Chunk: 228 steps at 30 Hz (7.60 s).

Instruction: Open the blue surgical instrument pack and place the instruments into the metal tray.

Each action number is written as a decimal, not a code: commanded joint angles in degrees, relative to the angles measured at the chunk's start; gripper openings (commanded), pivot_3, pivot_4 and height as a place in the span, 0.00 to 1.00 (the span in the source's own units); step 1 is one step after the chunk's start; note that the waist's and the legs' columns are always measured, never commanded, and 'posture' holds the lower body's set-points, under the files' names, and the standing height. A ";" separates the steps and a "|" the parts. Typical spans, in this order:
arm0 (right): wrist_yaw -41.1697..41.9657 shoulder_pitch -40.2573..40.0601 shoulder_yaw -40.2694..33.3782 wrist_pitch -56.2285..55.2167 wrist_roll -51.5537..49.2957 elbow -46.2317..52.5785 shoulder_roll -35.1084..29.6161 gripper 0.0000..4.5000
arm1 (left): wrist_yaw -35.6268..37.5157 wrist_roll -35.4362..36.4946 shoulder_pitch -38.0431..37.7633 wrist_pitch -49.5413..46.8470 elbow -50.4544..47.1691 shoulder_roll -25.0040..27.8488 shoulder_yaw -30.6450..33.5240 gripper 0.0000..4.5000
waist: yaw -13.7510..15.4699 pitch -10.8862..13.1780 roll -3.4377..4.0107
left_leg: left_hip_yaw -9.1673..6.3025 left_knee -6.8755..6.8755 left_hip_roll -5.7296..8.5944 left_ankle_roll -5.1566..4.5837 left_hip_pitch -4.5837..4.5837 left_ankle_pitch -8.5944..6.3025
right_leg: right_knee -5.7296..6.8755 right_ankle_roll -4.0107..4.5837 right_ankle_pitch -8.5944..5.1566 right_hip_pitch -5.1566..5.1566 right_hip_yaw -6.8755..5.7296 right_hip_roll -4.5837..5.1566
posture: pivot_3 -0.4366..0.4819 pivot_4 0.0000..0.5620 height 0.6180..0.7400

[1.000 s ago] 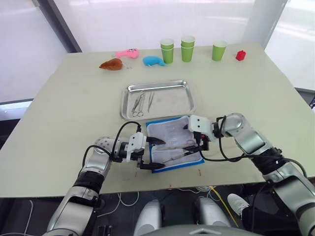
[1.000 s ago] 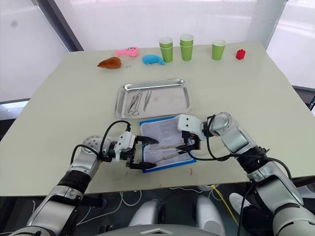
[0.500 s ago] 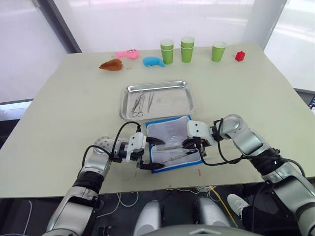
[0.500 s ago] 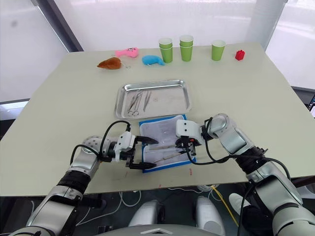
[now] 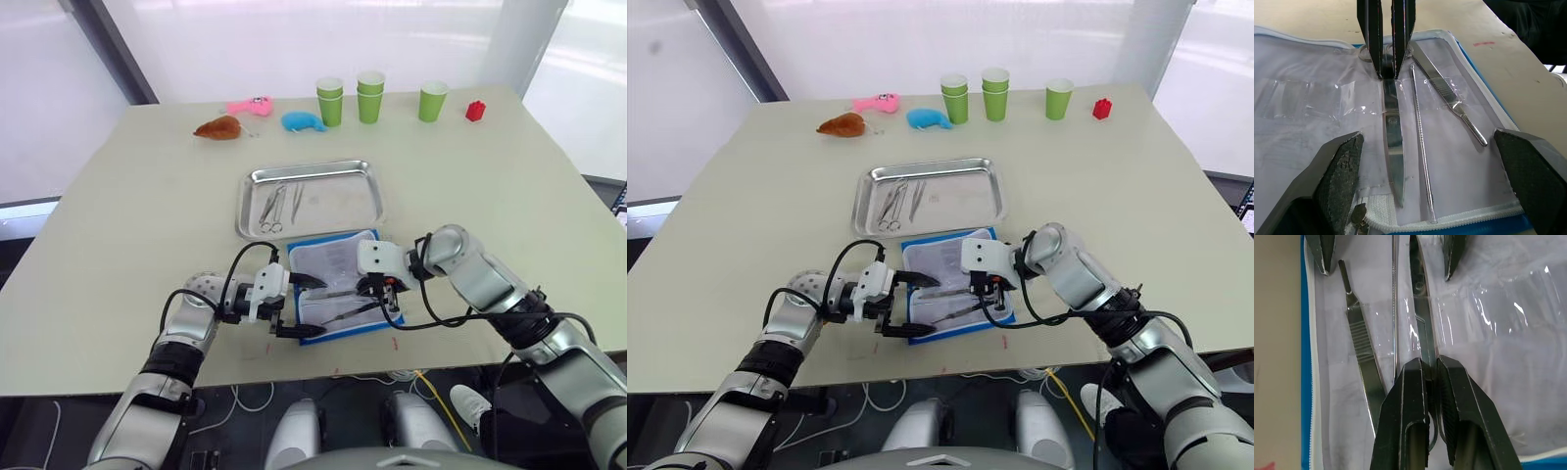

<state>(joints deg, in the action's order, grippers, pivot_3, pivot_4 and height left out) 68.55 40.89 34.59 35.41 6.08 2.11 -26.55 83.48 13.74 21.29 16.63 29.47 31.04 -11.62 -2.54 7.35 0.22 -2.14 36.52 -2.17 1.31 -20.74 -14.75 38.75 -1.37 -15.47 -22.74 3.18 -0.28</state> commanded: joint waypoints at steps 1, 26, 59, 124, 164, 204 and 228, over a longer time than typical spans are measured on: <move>0.22 2.46 0.18 1.59 0.23 4.05 0.06 0.01 | -1.42 -4.75 -3.00 -2.71 4.29 0.74 -2.58 1.00 | 0.00 0.06 -0.02 | 0.00 0.00 0.00 0.00 0.00 0.00 | 0.00 0.00 0.00 0.00 0.00 0.00 | 0.48 0.27 1.00; 3.31 7.83 4.66 6.60 2.77 11.19 -6.33 0.01 | -1.81 -5.04 -3.41 -2.64 4.32 -0.07 -2.94 1.00 | 0.21 0.45 -0.04 | -0.03 -0.02 0.03 0.00 -0.12 0.00 | -0.20 0.02 -0.01 -0.01 -0.08 0.11 | 0.48 0.27 1.00; 9.96 3.08 -10.27 -1.23 -6.22 12.17 -25.28 0.01 | -1.77 -4.74 -4.05 -2.34 4.36 -1.00 -2.93 1.00 | 0.30 0.61 -0.01 | 0.01 -0.21 0.09 0.01 -0.21 0.00 | -0.76 0.05 -0.03 0.02 -0.13 0.28 | 0.48 0.27 1.00; -42.90 32.35 -29.15 -12.44 -4.29 -72.79 32.19 0.01 | -5.53 -4.22 -10.04 -4.12 -1.83 0.27 -1.23 1.00 | -1.32 0.50 0.42 | 0.08 -0.44 0.07 -0.06 -0.14 -0.02 | -0.76 -0.09 0.08 0.14 0.05 0.22 | 0.48 0.27 1.00; -5.76 -6.08 -29.04 -23.03 -17.76 -12.11 7.38 0.90 | -4.01 -4.40 -7.54 -3.63 0.26 0.06 -1.91 1.00 | -0.82 0.65 0.39 | 0.09 -0.48 0.09 -0.07 -0.12 -0.02 | -0.77 -0.12 0.09 0.14 0.06 0.21 | 0.48 0.27 1.00; 8.70 -19.71 -34.23 -21.68 -31.13 8.85 -19.51 0.95 | -1.98 -4.69 -6.36 -1.87 2.89 0.02 -2.28 1.00 | 0.07 0.92 0.11 | 0.16 -0.50 0.05 -0.05 -0.07 -0.03 | -0.90 0.08 -0.05 0.13 0.06 0.18 | 0.48 0.27 1.00; 0.40 -8.89 -10.64 -25.53 -9.86 -9.33 -2.05 0.95 | -1.93 -4.13 -5.97 -2.63 1.45 1.26 -2.64 1.00 | -0.15 0.81 0.22 | 0.18 -0.34 0.91 -0.43 -0.14 -0.22 | -0.78 -0.64 -0.23 0.28 1.41 0.29 | 0.48 0.27 1.00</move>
<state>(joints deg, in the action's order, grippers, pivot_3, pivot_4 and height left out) 68.55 31.12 23.68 10.72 -4.32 -7.61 -28.90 81.82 14.53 18.58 16.66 25.06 30.22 -11.76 -2.69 8.16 0.43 -1.96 36.19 -1.25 0.88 -20.86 -14.97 37.97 -2.01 -15.70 -22.44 4.58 0.01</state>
